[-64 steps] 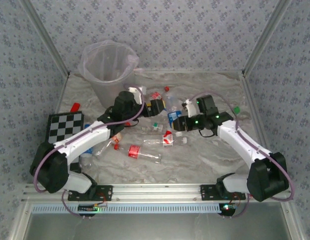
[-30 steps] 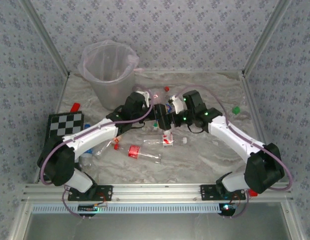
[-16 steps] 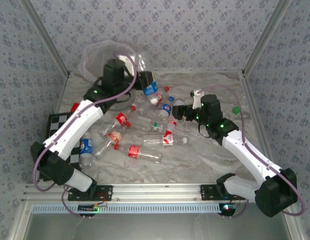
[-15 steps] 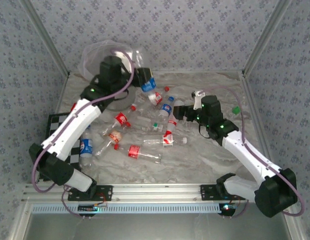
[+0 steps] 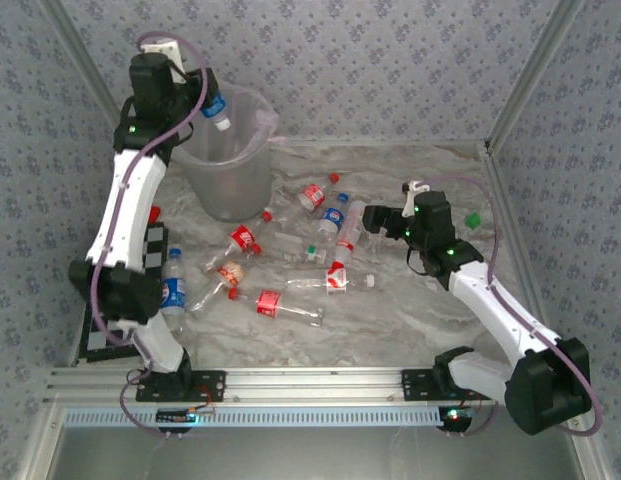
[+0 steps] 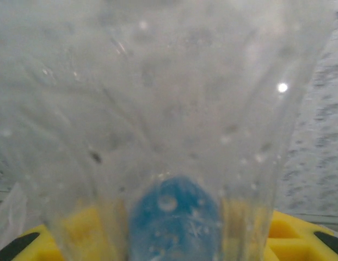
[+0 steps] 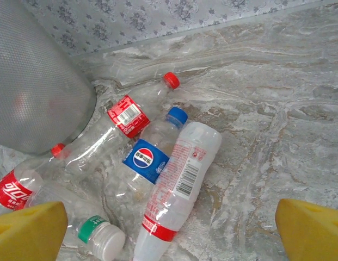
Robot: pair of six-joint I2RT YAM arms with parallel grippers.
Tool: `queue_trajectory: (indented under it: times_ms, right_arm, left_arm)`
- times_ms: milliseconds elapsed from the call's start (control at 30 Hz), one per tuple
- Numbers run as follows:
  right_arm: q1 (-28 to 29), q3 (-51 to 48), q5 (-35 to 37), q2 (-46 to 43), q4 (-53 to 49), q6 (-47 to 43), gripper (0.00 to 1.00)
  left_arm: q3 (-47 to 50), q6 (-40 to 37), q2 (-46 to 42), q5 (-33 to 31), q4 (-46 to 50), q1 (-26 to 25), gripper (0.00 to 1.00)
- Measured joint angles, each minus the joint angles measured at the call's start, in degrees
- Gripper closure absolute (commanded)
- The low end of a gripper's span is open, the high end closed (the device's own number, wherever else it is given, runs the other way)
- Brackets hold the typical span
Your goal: Put the plastic bottles in the bin
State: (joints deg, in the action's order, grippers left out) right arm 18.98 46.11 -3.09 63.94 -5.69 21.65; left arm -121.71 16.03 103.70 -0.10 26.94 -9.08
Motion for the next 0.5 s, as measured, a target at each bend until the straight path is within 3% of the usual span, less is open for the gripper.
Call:
queue_trajectory:
  times_ms: [167,233,333,500]
  right_arm:
    - [-1.60,-0.44,0.37,-0.81,-0.55,0.00,0.00]
    - [-2.10,-0.46,0.37,-0.81,-0.85,0.00,0.00]
    - [-2.54,-0.55,0.39,-0.81,-1.38,0.00,0.00]
    - [-2.93,-1.05,0.85,-0.81,-1.86,0.02,0.00]
  left_arm:
    - [-28.02,-7.34,19.93,0.44,18.03,0.07,1.00]
    - [-34.64,-9.75,25.16,0.28,24.39,-0.31,1.00]
    - [-34.40,-12.72,27.50,-0.02,31.56,-0.83,1.00]
    - [-20.22,-16.59,25.64,-0.85,33.33,-2.38,1.00]
